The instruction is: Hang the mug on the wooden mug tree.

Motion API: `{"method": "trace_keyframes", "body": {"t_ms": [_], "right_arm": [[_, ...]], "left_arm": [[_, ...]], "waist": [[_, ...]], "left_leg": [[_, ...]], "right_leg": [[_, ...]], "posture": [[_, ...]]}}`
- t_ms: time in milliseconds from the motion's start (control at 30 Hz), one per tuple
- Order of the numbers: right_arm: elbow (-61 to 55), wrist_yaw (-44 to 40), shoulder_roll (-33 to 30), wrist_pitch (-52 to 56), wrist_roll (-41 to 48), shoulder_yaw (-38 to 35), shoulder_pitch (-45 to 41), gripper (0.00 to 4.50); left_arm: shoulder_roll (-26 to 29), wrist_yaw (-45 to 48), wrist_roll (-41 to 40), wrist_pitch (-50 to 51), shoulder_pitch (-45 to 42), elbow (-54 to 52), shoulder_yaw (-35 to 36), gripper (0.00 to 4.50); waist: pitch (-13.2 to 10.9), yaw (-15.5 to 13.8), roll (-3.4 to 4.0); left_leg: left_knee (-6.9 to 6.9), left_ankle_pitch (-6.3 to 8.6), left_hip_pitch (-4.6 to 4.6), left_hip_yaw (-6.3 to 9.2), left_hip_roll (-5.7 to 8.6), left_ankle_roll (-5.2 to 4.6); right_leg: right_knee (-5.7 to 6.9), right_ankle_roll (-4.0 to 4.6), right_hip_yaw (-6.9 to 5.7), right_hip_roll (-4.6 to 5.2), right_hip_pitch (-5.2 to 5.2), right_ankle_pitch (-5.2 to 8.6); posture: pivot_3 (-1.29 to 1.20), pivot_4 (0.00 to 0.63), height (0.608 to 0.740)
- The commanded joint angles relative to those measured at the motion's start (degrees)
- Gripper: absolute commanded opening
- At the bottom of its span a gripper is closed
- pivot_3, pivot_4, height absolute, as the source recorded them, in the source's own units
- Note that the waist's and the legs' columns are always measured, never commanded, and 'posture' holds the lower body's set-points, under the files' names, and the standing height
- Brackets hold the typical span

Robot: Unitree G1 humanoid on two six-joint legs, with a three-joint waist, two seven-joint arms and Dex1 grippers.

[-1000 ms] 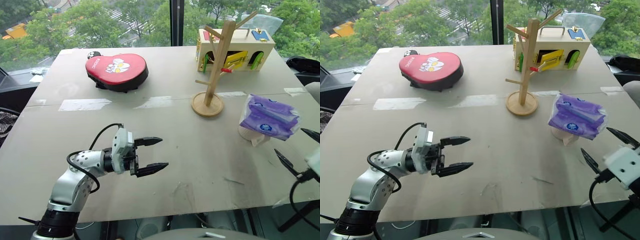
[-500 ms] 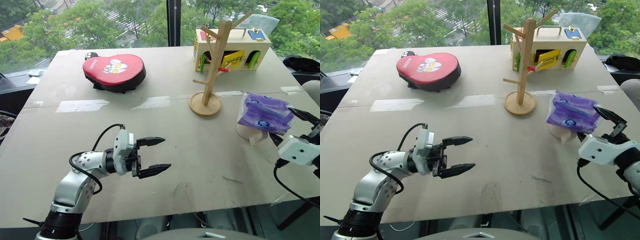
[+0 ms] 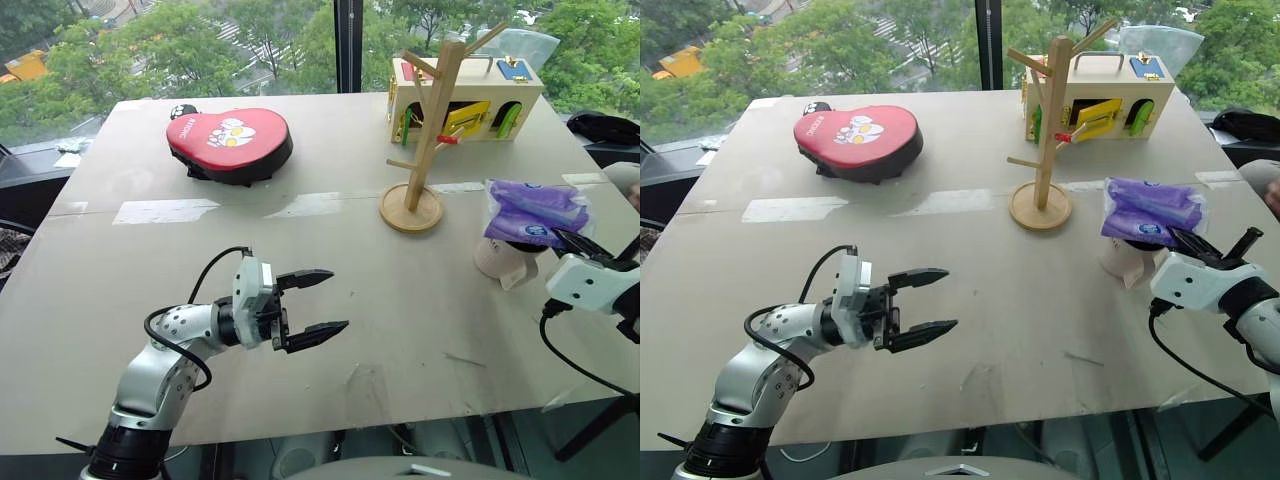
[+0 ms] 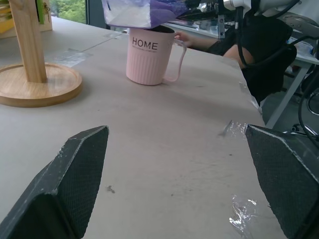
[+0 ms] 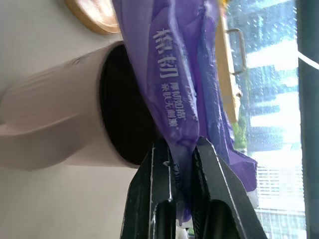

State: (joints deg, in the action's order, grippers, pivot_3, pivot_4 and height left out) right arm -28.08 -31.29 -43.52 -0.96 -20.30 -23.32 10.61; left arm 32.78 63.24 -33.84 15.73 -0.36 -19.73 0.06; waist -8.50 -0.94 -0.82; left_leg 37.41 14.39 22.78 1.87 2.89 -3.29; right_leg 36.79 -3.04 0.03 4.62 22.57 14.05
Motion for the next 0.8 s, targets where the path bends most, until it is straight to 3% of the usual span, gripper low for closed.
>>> {"method": "trace_keyframes", "body": {"t_ms": [33, 200, 467, 567, 667, 800], "right_arm": [[-3.06, 3.14, 1.64, 6.19, -0.30, -8.15, -0.94, 0.02], [1.46, 4.83, 2.31, 10.96, -2.40, -7.21, -1.26, 0.02], [21.32, 8.62, 1.58, 13.96, -6.23, 4.57, -7.71, 0.02], [29.36, 8.40, 1.65, 11.12, -3.39, 7.08, -9.56, 1.13], [29.36, 6.15, 0.78, 10.73, 0.18, 5.83, -8.21, 2.52], [11.56, -1.59, 2.38, 21.30, 11.22, -6.41, 0.39, 4.27]], "left_arm": [[-0.45, -0.70, -0.49, -0.53, -1.38, -1.79, -0.08, 4.50], [-0.86, -1.05, -0.37, -0.22, -2.77, -1.38, -0.70, 4.50], [-0.75, -2.59, -0.46, 0.55, -3.19, -2.65, -0.70, 4.50], [-0.61, -2.68, -0.38, 0.46, -3.01, -2.81, -0.68, 4.50], [-0.49, -2.42, -0.34, 0.37, -3.36, -2.42, -0.62, 4.50], [-0.05, -0.93, -0.76, 0.49, -4.10, -1.44, -0.75, 4.50]], "waist": [[0.00, -0.08, -0.01], [0.01, 0.13, -0.01], [0.00, 0.30, 0.04], [-0.02, 0.15, 0.06], [-0.03, 0.15, 0.09], [-0.04, -0.37, 0.18]], "left_leg": [[0.00, 0.00, 0.00, 0.01, 0.01, 0.01], [0.00, -0.03, -0.01, 0.01, 0.02, 0.05], [0.00, -0.05, -0.08, -0.07, 0.01, 0.07], [-0.01, -0.07, -0.06, -0.07, 0.02, 0.09], [-0.01, -0.07, -0.05, -0.07, 0.04, 0.09], [0.00, -0.05, 0.02, 0.02, 0.03, 0.06]], "right_leg": [[0.00, 0.00, -0.01, 0.00, 0.00, 0.00], [0.00, 0.00, 0.00, -0.02, 0.00, 0.00], [0.03, 0.01, 0.06, -0.06, 0.00, 0.00], [0.04, 0.01, 0.07, -0.06, 0.00, 0.00], [0.03, 0.01, 0.07, -0.06, 0.00, 0.00], [0.03, 0.00, -0.01, -0.05, 0.00, 0.00]], "posture": [[0.00, 0.150, 0.740], [0.00, 0.150, 0.740], [0.00, 0.150, 0.740], [0.00, 0.150, 0.740], [0.00, 0.150, 0.740], [0.00, 0.150, 0.740]]}}
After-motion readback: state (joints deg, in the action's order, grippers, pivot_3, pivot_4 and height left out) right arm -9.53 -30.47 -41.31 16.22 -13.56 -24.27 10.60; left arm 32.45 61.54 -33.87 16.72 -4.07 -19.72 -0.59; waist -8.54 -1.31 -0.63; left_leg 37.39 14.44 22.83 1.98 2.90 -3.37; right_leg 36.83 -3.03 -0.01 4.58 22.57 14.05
